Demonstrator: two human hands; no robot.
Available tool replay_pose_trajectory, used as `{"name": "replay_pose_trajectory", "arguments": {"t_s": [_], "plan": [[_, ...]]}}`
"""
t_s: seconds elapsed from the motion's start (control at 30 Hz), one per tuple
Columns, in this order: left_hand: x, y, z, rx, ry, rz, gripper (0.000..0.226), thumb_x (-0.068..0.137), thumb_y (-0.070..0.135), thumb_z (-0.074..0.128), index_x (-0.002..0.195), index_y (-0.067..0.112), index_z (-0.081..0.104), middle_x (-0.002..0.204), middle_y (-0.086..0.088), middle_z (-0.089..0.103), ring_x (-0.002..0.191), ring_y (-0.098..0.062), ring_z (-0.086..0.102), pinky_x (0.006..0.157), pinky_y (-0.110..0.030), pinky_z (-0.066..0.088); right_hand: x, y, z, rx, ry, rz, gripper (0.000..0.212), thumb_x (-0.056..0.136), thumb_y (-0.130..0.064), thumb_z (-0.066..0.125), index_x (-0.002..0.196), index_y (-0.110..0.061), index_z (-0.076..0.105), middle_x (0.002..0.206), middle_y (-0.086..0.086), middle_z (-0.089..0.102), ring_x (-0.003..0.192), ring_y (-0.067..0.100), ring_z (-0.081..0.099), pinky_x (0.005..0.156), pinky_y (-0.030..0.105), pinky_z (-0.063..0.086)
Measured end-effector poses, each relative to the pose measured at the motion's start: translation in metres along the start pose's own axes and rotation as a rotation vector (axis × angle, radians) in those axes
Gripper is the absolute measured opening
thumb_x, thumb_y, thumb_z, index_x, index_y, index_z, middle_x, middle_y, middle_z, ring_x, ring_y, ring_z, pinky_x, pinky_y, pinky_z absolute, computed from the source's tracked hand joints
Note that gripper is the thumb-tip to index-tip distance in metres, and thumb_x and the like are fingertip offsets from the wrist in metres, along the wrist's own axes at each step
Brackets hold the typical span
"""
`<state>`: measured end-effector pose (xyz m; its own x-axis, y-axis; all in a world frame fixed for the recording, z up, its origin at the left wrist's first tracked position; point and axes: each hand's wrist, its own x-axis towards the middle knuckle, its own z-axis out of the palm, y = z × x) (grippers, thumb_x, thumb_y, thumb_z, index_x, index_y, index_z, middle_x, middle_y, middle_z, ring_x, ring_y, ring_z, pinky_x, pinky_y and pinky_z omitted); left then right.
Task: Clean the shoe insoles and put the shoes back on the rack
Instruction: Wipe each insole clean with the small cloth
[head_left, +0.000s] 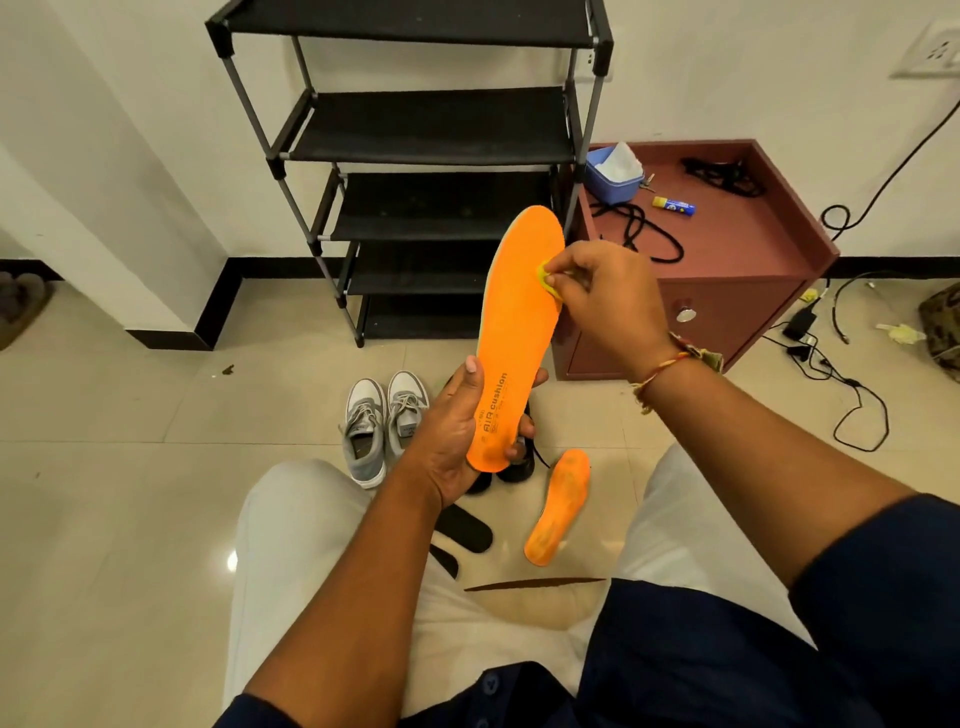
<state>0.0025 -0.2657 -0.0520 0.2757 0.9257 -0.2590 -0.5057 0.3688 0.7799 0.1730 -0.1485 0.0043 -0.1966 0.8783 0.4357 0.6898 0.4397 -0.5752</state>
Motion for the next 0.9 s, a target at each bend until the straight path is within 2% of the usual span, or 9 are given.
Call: {"name": "replay_pose_trajectory", "arguments": {"t_s": [0.07, 0.23, 0.37, 0.43, 0.53, 0.63, 0.73, 0.83, 0.9], "plan": [[0.000, 0.001, 0.000, 0.009, 0.010, 0.001, 0.051, 0.101, 0.052, 0.032, 0.136, 0.020, 0.051, 0.122, -0.012, 0.069, 0.071, -0.023, 0.063, 0.052, -0.028, 0.047, -0.012, -0.011, 0.005, -0.009, -0.024, -0.053, 0.011, 0.089, -0.017, 0.070, 0.098, -0.017, 0.075, 0.100, 0.000, 0.071, 0.091, 0.012, 0.064, 0.081, 0.037, 0.056], [0.001, 0.001, 0.000, 0.041, 0.091, 0.002, 0.054, 0.096, 0.054, 0.041, 0.134, 0.016, 0.049, 0.092, -0.015, 0.067, 0.068, -0.027, 0.064, 0.052, -0.029, 0.049, -0.044, -0.038, 0.011, 0.033, -0.188, -0.293, 0.009, 0.091, -0.019, 0.067, 0.098, -0.016, 0.073, 0.099, -0.003, 0.071, 0.095, 0.013, 0.064, 0.082, 0.030, 0.053], [-0.002, 0.000, 0.003, 0.113, 0.032, -0.011, 0.048, 0.101, 0.050, 0.035, 0.132, 0.017, 0.051, 0.112, -0.015, 0.071, 0.071, -0.026, 0.064, 0.054, -0.031, 0.048, -0.020, -0.024, 0.006, -0.028, -0.141, -0.328, 0.011, 0.091, -0.017, 0.065, 0.099, -0.015, 0.073, 0.102, 0.000, 0.072, 0.097, 0.015, 0.064, 0.087, 0.031, 0.051], [-0.005, -0.002, 0.005, 0.137, -0.025, -0.036, 0.050, 0.101, 0.048, 0.034, 0.135, 0.017, 0.051, 0.121, -0.015, 0.070, 0.072, -0.026, 0.064, 0.055, -0.032, 0.047, 0.000, -0.008, 0.000, -0.053, -0.076, -0.229, 0.012, 0.090, -0.015, 0.065, 0.098, -0.016, 0.074, 0.101, -0.001, 0.071, 0.094, 0.010, 0.061, 0.088, 0.031, 0.050], [-0.007, -0.001, 0.006, 0.139, -0.056, -0.066, 0.049, 0.099, 0.047, 0.035, 0.135, 0.017, 0.050, 0.119, -0.014, 0.071, 0.071, -0.026, 0.065, 0.055, -0.031, 0.048, 0.025, 0.016, -0.014, -0.062, -0.041, 0.002, 0.014, 0.092, -0.018, 0.066, 0.102, -0.020, 0.076, 0.102, -0.002, 0.072, 0.094, 0.007, 0.058, 0.088, 0.031, 0.051], [-0.006, -0.001, 0.004, 0.133, -0.070, -0.081, 0.049, 0.101, 0.046, 0.034, 0.136, 0.017, 0.051, 0.121, -0.017, 0.069, 0.072, -0.027, 0.065, 0.055, -0.031, 0.048, 0.027, 0.030, -0.019, -0.050, -0.028, 0.099, 0.014, 0.091, -0.017, 0.067, 0.102, -0.020, 0.076, 0.101, -0.002, 0.072, 0.092, 0.007, 0.058, 0.088, 0.031, 0.052], [-0.003, -0.001, 0.002, 0.120, -0.056, -0.073, 0.051, 0.100, 0.048, 0.035, 0.137, 0.017, 0.050, 0.123, -0.016, 0.069, 0.073, -0.027, 0.065, 0.056, -0.032, 0.048, 0.010, 0.023, -0.012, -0.024, -0.032, 0.070, 0.013, 0.090, -0.017, 0.069, 0.100, -0.020, 0.076, 0.101, -0.003, 0.072, 0.091, 0.006, 0.058, 0.085, 0.027, 0.052], [0.000, -0.001, -0.001, 0.088, -0.017, -0.042, 0.053, 0.099, 0.051, 0.037, 0.137, 0.017, 0.050, 0.126, -0.016, 0.068, 0.074, -0.026, 0.065, 0.056, -0.031, 0.047, -0.022, 0.003, 0.000, 0.041, -0.094, -0.044, 0.011, 0.089, -0.018, 0.071, 0.099, -0.019, 0.076, 0.099, -0.005, 0.071, 0.085, 0.001, 0.057, 0.077, 0.016, 0.049], [0.001, -0.001, -0.003, 0.057, 0.017, -0.035, 0.055, 0.097, 0.053, 0.039, 0.138, 0.017, 0.050, 0.123, -0.015, 0.069, 0.072, -0.025, 0.064, 0.055, -0.030, 0.047, -0.041, -0.008, 0.004, 0.085, -0.153, -0.130, 0.010, 0.089, -0.018, 0.071, 0.098, -0.018, 0.076, 0.099, -0.006, 0.071, 0.087, 0.002, 0.060, 0.078, 0.016, 0.049]]}}
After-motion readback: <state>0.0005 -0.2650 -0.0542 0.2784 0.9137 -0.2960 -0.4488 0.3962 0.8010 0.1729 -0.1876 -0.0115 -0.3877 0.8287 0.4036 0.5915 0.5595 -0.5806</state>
